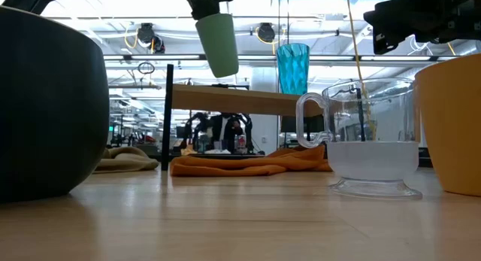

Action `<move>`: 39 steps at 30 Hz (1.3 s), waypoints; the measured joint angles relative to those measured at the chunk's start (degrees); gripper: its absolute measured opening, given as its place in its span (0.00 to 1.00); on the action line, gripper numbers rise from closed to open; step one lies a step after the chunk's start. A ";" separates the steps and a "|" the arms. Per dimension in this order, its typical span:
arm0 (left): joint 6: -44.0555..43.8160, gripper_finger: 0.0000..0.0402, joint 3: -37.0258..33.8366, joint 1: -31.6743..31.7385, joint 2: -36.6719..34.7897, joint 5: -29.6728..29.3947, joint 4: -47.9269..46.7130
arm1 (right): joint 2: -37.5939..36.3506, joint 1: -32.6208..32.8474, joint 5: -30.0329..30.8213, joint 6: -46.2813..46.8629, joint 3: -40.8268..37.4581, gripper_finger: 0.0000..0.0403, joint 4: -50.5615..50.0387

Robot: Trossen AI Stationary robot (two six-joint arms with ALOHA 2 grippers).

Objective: Stack small to large cups/mugs on shelf
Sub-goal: Put the green cup on the shelf

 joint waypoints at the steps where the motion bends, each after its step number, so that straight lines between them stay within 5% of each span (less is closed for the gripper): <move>1: 0.00 0.01 0.00 -0.10 0.00 0.01 -0.18 | 0.00 0.00 0.00 0.01 0.00 0.21 -0.01; 9: -0.59 0.01 0.00 -2.97 0.00 0.01 -2.38 | -0.01 0.00 0.18 -1.70 0.00 0.28 3.41; 12: -1.12 0.01 0.00 -4.84 0.00 0.01 -3.54 | 0.17 0.00 1.49 -1.29 0.00 0.39 4.79; 17: -2.73 0.01 -0.02 -8.79 -0.54 -0.09 -3.86 | 2.95 -0.17 13.53 0.12 1.42 0.64 4.12; 23: -5.09 0.01 -0.04 -14.03 -1.29 -0.47 -3.49 | 10.50 -2.80 15.23 -2.77 8.98 0.86 2.05; 29: -7.43 0.01 -0.04 -18.69 -2.02 -2.13 -3.27 | 19.88 -5.45 14.98 -3.85 17.88 0.89 -2.54; 39: -8.68 0.01 -0.04 -23.25 -2.23 -3.60 -3.23 | 30.45 -6.84 8.69 -1.85 22.67 0.87 4.77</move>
